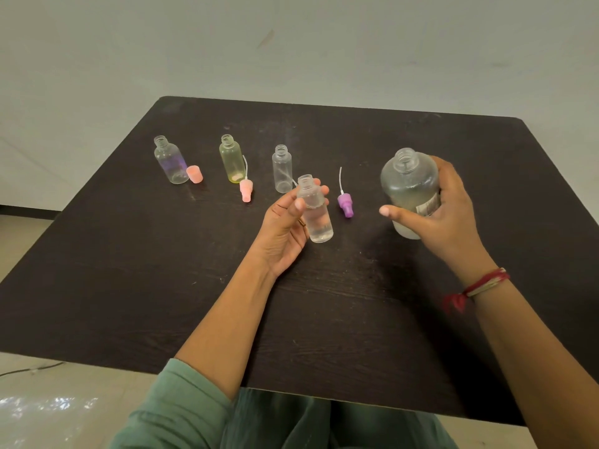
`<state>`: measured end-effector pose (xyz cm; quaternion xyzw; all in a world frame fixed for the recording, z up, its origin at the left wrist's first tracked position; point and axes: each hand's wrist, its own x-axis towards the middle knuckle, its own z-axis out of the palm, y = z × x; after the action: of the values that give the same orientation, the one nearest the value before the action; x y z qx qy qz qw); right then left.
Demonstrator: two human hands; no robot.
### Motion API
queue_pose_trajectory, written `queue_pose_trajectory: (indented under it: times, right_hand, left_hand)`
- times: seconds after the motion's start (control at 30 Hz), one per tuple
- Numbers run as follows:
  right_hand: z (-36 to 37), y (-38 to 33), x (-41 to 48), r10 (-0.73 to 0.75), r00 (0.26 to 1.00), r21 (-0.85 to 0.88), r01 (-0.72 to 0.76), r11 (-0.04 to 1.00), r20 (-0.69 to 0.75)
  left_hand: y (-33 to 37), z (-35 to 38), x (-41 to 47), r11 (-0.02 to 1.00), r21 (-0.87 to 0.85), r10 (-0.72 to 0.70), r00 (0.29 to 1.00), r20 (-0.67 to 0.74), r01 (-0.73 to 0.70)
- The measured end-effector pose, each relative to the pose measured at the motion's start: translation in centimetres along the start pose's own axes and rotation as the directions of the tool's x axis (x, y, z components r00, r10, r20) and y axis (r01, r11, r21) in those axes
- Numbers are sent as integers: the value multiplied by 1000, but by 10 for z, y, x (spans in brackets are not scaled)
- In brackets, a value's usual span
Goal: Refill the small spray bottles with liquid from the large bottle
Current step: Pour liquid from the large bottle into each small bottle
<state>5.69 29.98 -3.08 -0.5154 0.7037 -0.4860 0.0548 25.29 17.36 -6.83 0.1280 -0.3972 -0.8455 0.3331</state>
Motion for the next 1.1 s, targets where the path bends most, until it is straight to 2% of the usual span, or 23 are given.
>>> queue_pose_trajectory:
  times: [0.2,0.4,0.67,0.93,1.1]
  right_hand:
    - [-1,1,-1,44,999,50,-43,998,-26]
    - [3,-1,-1,27,999,50,-25,998,-32]
    - [8,-14,0,-131,991,-158,135,978,39]
    - [7,-15,3,-208,975,-388,222,895,78]
    - [10,-14,3,-245,965,-453,261,853,94]
  left_hand:
    - [0,-1,1,1000,5,-2,1000,-28,2]
    - [-1,2,-1,994,111,-9,1000,-9,10]
    - [-9,7,-3,952,304,-36,999,40,22]
    - [-12,3,0,934,358,-21,999,40,6]
    - [-12,4,0,928,373,-7,999,43,-9]
